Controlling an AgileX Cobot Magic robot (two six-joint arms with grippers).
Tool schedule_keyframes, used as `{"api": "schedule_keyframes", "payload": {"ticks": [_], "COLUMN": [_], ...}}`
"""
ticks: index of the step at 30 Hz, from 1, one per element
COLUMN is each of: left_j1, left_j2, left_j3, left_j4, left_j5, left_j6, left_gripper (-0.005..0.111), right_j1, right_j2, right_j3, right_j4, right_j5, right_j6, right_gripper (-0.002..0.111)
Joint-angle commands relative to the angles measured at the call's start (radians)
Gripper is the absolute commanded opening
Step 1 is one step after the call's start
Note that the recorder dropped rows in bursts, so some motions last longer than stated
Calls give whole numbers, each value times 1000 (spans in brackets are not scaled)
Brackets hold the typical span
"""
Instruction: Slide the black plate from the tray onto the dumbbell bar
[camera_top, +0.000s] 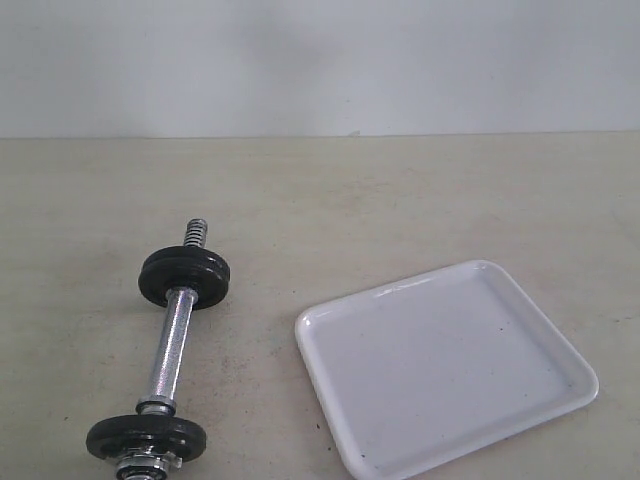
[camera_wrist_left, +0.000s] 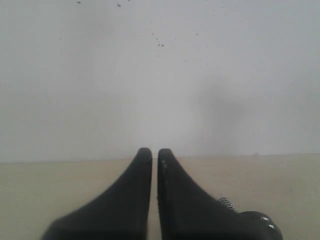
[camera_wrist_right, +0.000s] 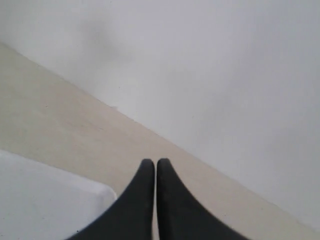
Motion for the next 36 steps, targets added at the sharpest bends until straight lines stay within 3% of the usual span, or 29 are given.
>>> {"api": "schedule_keyframes", "payload": {"ticks": [1,4,8,12,17,21,30,36], "left_j1": [4,4,4,8,12,19,25,139], "left_j2": [-2,-2,-2,-2,-2,-2,-2,-2], "left_j3": [4,4,4,4,4,4,4,4], "left_j4": [78,256,586,1018,1436,1527,1527,1527], "left_j5": [-30,-30,22,231,417,450,457,458], "left_j6": [-11,-171,-447,-808,-1316,-1470,-1539,-1539], "left_gripper": [4,4,4,4,4,4,4,4], "right_j1": [-7,-65,-228,-366,-402,-402,-402,-402], "right_j2": [-5,-5,-5,-5,-5,-5,-5,-5], "right_j3": [3,3,3,3,3,3,3,3], "right_j4": [-24,-24,-24,84,140,206,153,146], "right_j5": [-10,-10,-10,-10,-12,-12,-23,-35], "right_j6": [-4,-4,-4,-4,-4,-4,-4,-4], "right_gripper": [0,0,0,0,0,0,0,0]}}
